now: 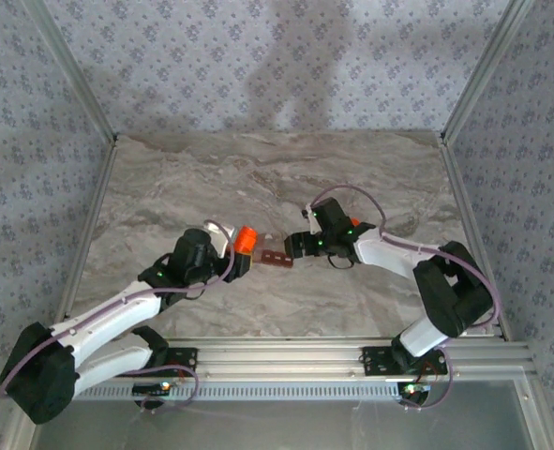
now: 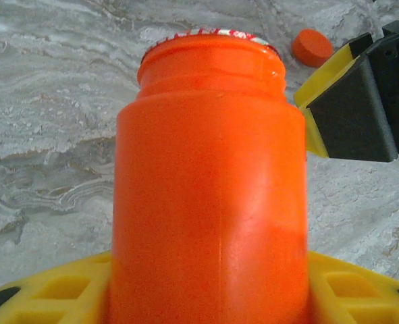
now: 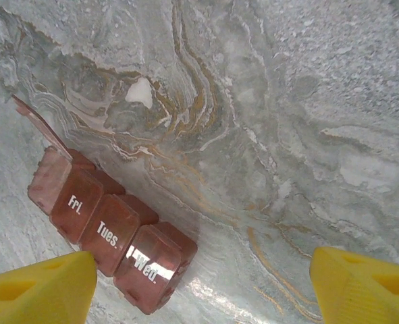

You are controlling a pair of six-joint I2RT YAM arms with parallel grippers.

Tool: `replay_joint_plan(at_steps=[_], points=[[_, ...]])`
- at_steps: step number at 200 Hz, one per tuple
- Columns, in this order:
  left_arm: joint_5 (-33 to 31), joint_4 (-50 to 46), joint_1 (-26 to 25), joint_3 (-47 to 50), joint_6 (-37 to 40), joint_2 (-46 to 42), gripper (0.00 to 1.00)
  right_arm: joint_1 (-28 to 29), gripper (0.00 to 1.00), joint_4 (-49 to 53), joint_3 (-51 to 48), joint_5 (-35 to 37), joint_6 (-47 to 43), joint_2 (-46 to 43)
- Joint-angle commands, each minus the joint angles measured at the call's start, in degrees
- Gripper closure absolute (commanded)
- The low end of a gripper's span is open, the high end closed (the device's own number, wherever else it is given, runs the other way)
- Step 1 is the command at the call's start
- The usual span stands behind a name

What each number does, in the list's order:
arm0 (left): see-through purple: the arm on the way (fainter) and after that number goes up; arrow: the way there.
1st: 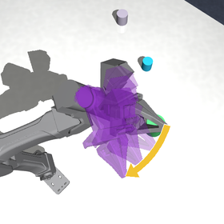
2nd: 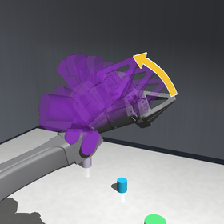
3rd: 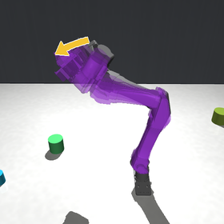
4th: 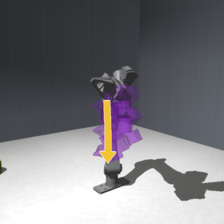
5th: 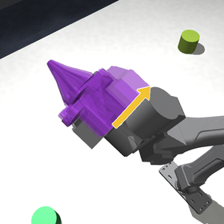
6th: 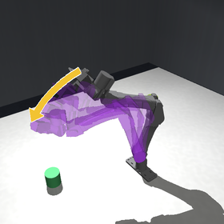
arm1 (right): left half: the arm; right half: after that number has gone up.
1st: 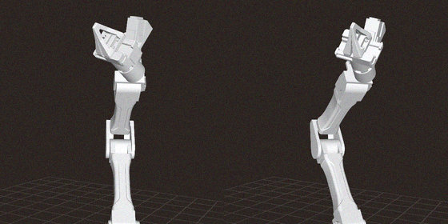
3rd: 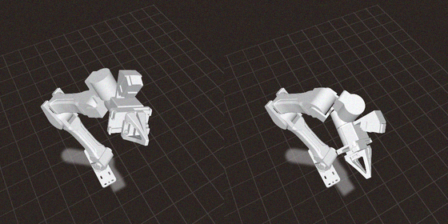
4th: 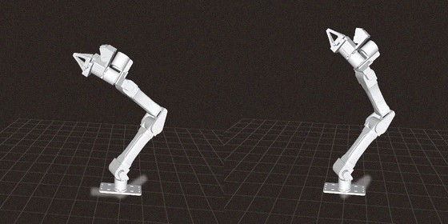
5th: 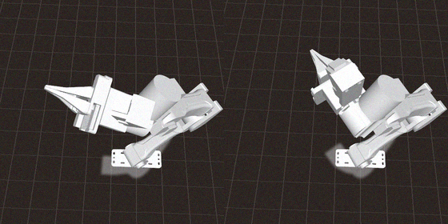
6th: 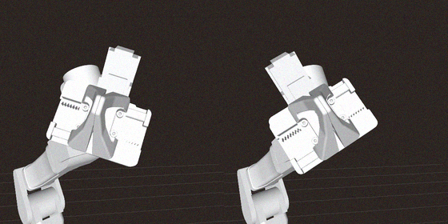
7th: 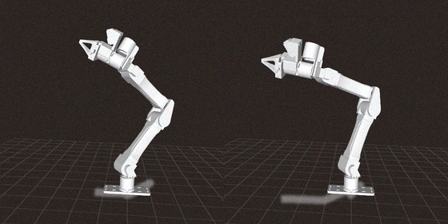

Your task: Sort the pills into containers

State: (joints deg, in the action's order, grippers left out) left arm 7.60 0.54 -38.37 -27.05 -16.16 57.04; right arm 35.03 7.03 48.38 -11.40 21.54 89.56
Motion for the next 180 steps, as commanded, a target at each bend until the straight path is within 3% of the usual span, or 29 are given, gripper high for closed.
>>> replay_joint_plan(at_steps=[1,180], points=[[-1.24,-1.3,-0.39,0.24,-1.05,0.4,1.0,0.95,0.16,-0.2,1.77,1.31,-1.66,1.55],[2.46,-2.54,-1.07,-3.05,-1.35,11.58,1.0,3.67,0.17,1.79,3.21,6.63,-4.53,6.27]])
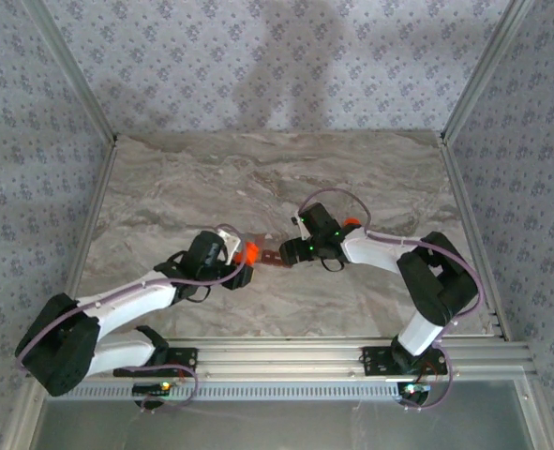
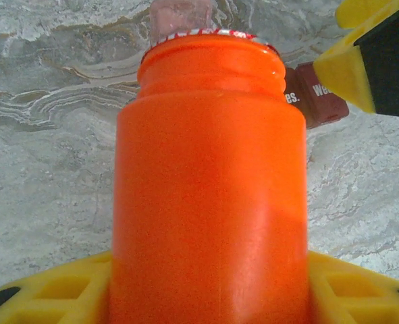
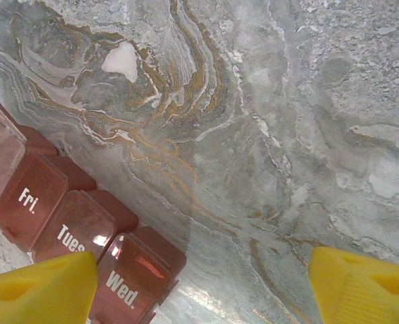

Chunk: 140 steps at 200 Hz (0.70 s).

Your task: Sort the pills into containers

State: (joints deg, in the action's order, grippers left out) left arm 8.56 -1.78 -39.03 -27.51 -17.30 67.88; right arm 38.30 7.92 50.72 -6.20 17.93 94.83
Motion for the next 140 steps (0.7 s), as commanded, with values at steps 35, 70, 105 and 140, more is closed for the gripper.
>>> replay_joint_plan(at_steps=[35,70,105,140], points=[[1.53,-0.68,-0.45,-3.34,-0.19,1.84,1.0,0.55,0.17,1.16,0.88,1.63,-0.8,1.76],[1.82,-1.52,-0.49,-4.08,-0.02,2.91,1.0,0.81,0.17,1.48,0.79,2.36,-1.05,2.27],[1.67,-4.72,-0.53,-5.76,0.69,4.44,1.0,0.92,0.17,1.69,0.73,2.86,-1.3,2.54],[1.51,-6.93,-0.7,-6.88,0.76,5.29,1.0,1.12,0.18,1.74,0.79,2.9,-1.15,2.83]])
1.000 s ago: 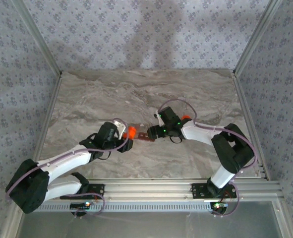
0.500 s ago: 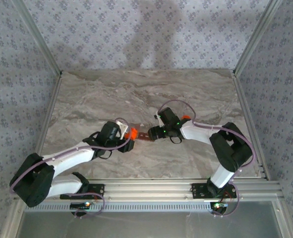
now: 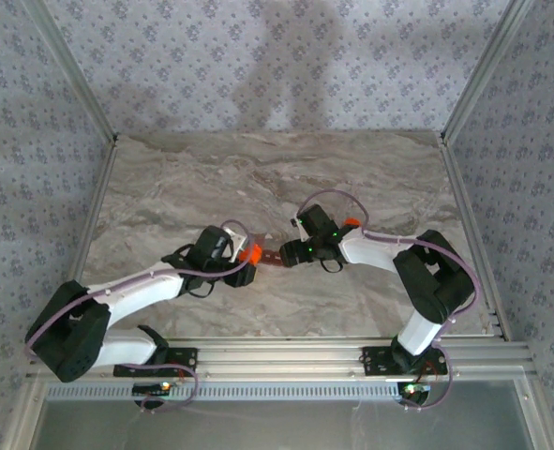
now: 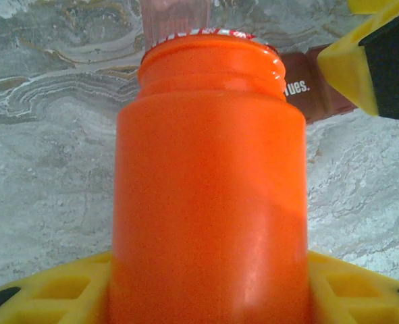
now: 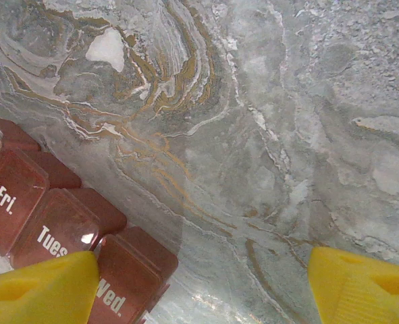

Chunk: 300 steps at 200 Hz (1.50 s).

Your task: Sort the pills into containers

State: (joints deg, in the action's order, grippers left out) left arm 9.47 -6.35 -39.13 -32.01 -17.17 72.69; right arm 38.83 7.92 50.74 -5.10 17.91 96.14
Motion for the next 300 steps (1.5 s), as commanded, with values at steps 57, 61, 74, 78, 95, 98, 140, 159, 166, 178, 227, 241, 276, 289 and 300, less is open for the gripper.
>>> replay_joint_plan(at_steps=[57,61,74,78,95,98,140,159,166,178,227,241,276,289,300], points=[[0.33,-3.84,-0.61,-3.74,0.85,2.5,1.0,0.71,0.18,1.74,0.38,1.93,-1.05,1.75],[0.29,-3.91,-0.68,-3.76,0.9,2.71,1.0,0.69,0.18,1.67,0.37,1.94,-1.07,1.76],[0.34,-4.11,-0.84,-4.09,0.98,3.26,1.0,0.71,0.18,1.5,0.22,1.85,-1.01,1.66],[0.31,-4.22,-0.88,-4.18,1.0,3.38,1.0,0.69,0.18,1.48,0.11,1.79,-0.97,1.55],[0.28,-4.71,-0.88,-4.53,0.87,3.89,1.0,0.68,0.18,1.48,0.02,1.44,-0.82,1.6],[0.35,-4.72,-0.94,-4.55,0.9,4.02,1.0,0.64,0.18,1.46,-0.02,1.42,-0.83,1.55],[0.33,-4.71,-1.03,-4.55,0.72,4.56,1.0,0.79,0.18,1.56,0.16,1.32,-0.56,1.89],[0.22,-5.05,-1.0,-4.76,0.84,4.33,1.0,0.74,0.18,1.91,0.32,1.45,-0.37,1.97],[0.19,-5.25,-1.03,-4.88,1.0,4.3,1.0,0.79,0.18,2.05,0.32,1.59,-0.29,1.95],[0.31,-5.56,-1.06,-5.14,1.03,4.29,1.0,0.89,0.18,2.09,0.25,1.76,-0.11,1.8],[-0.53,-8.9,-1.04,-7.18,2.05,4.61,1.0,0.98,0.18,2.62,1.04,1.76,-0.24,2.12],[-1.04,-9.6,-1.03,-7.42,2.18,4.49,1.0,1.07,0.18,2.62,1.21,1.77,-0.3,2.22],[-2.62,-11.52,-1.03,-8.28,2.22,4.79,1.0,1.07,0.18,2.56,1.03,1.77,-0.4,2.19],[-3.11,-12.35,-1.01,-8.89,2.36,5.24,1.0,1.03,0.18,2.51,1.0,1.76,-0.36,2.24],[-3.52,-13.16,-1.03,-9.42,2.39,5.61,1.0,1.01,0.18,2.45,0.94,1.72,-0.33,2.23]])
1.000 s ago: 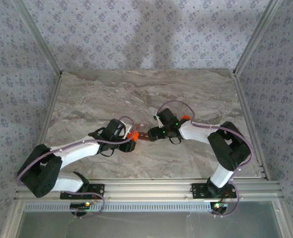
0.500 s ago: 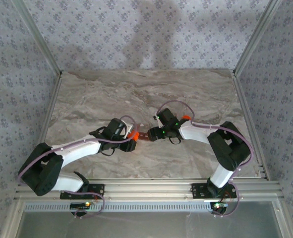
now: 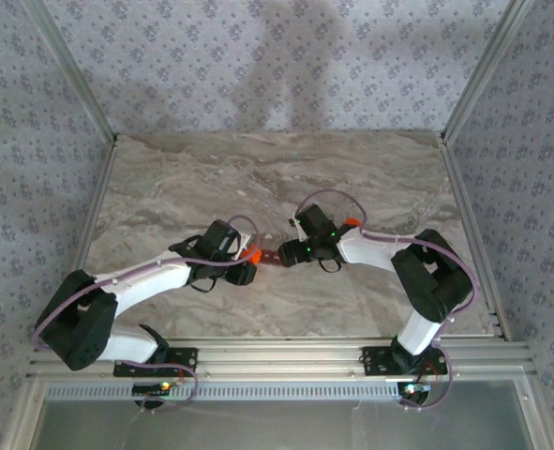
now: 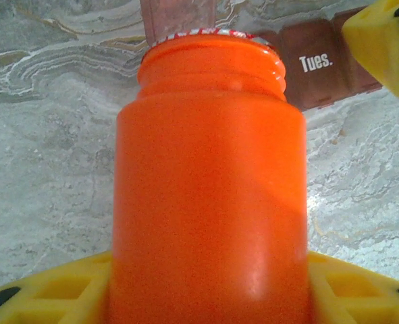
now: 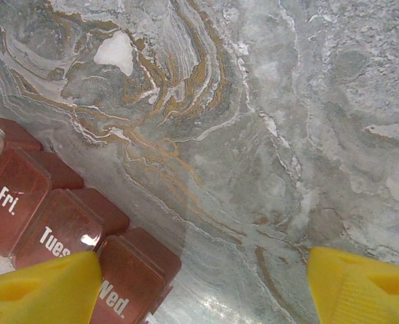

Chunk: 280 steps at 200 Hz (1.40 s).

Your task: Sort the pills into containers

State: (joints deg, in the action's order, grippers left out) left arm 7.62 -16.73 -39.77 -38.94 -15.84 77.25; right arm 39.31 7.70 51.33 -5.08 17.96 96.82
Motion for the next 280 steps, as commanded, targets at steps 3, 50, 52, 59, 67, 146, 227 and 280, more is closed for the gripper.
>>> replay_joint_plan(at_steps=[3,50,52,59,67,146,227,280], points=[[-1.65,-2.92,-0.32,-2.57,1.13,1.18,1.0,0.58,0.18,2.67,0.35,1.66,-0.38,1.59],[-1.77,-4.55,-0.33,-4.25,1.77,2.33,1.0,0.61,0.18,2.53,0.31,1.65,-0.36,1.41],[-1.76,-4.56,-0.31,-4.36,1.77,2.41,1.0,0.64,0.18,2.52,0.27,1.65,-0.3,1.37],[-1.82,-4.83,-0.31,-4.56,1.85,2.71,1.0,0.65,0.18,2.57,0.28,1.65,-0.31,1.47],[-1.94,-5.11,-0.36,-4.9,1.86,3.05,1.0,0.68,0.18,2.61,0.36,1.56,-0.36,1.46],[-2.07,-7.66,-0.34,-7.01,2.17,5.33,1.0,0.87,0.18,2.36,0.26,1.3,-0.18,1.72],[-2.19,-12.5,-0.43,-10.23,2.47,5.98,1.0,0.94,0.19,2.31,0.17,1.37,-0.13,1.89],[-1.8,-15.85,-0.4,-12.04,3.48,5.98,1.0,1.03,0.19,2.05,0.0,1.4,0.09,2.04]])
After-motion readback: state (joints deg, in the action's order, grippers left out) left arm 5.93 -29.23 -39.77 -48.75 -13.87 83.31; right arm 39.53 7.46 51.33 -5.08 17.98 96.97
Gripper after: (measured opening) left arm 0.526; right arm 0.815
